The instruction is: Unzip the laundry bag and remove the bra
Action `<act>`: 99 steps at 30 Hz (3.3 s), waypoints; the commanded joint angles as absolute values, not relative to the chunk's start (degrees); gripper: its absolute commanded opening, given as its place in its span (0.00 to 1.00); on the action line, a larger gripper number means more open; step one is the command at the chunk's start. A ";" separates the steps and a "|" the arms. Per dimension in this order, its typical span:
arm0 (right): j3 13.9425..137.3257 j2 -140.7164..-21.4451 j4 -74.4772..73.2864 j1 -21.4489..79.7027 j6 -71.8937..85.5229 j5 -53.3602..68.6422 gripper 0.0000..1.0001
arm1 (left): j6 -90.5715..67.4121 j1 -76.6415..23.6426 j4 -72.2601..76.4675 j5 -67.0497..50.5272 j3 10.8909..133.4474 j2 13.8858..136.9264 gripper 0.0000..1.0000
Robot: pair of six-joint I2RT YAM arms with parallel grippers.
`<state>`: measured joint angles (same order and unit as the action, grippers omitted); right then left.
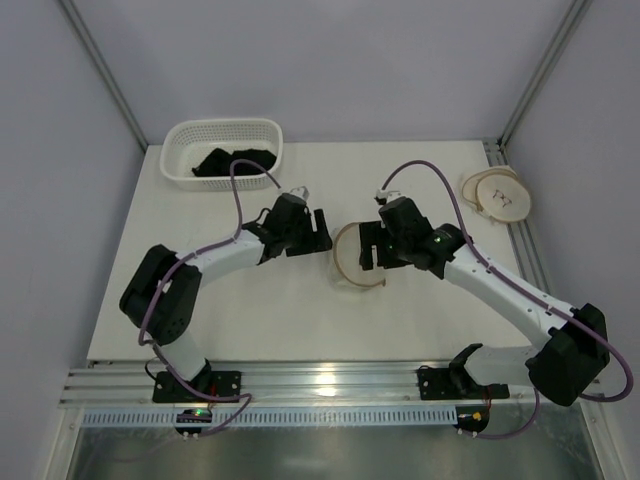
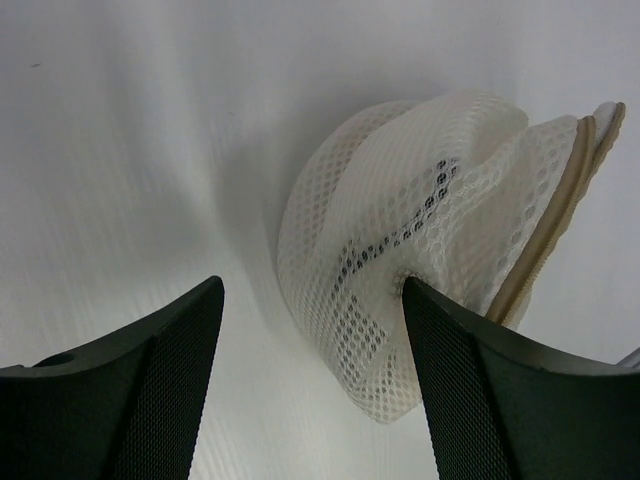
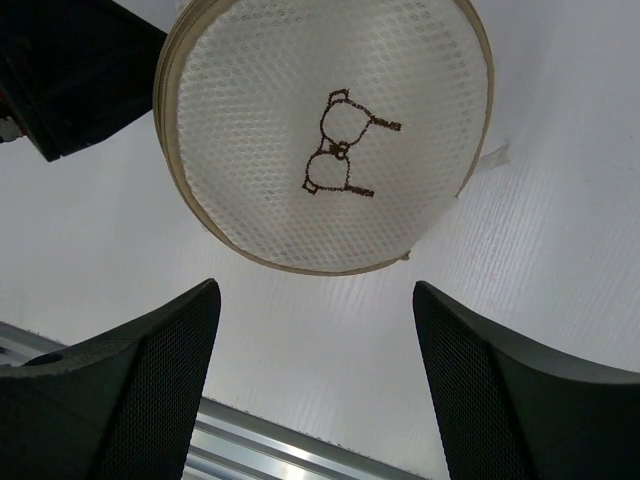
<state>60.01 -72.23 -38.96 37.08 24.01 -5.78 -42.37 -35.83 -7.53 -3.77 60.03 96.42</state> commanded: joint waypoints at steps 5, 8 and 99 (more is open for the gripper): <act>59.77 -70.49 -37.09 37.27 22.50 -3.78 0.80 | -33.57 -33.67 6.83 -19.40 62.75 102.82 0.65; 59.41 -70.40 -37.00 37.26 22.59 -3.87 0.77 | -35.15 -33.49 10.36 -25.04 61.97 105.11 0.28; 50.54 -88.41 -25.67 44.91 29.71 -7.03 0.69 | -48.69 -43.86 -0.35 -7.29 46.58 85.78 0.00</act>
<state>51.48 -87.11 -26.26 43.79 28.56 -3.44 -48.05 -44.07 -2.96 -6.72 46.78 87.48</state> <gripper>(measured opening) 0.691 0.014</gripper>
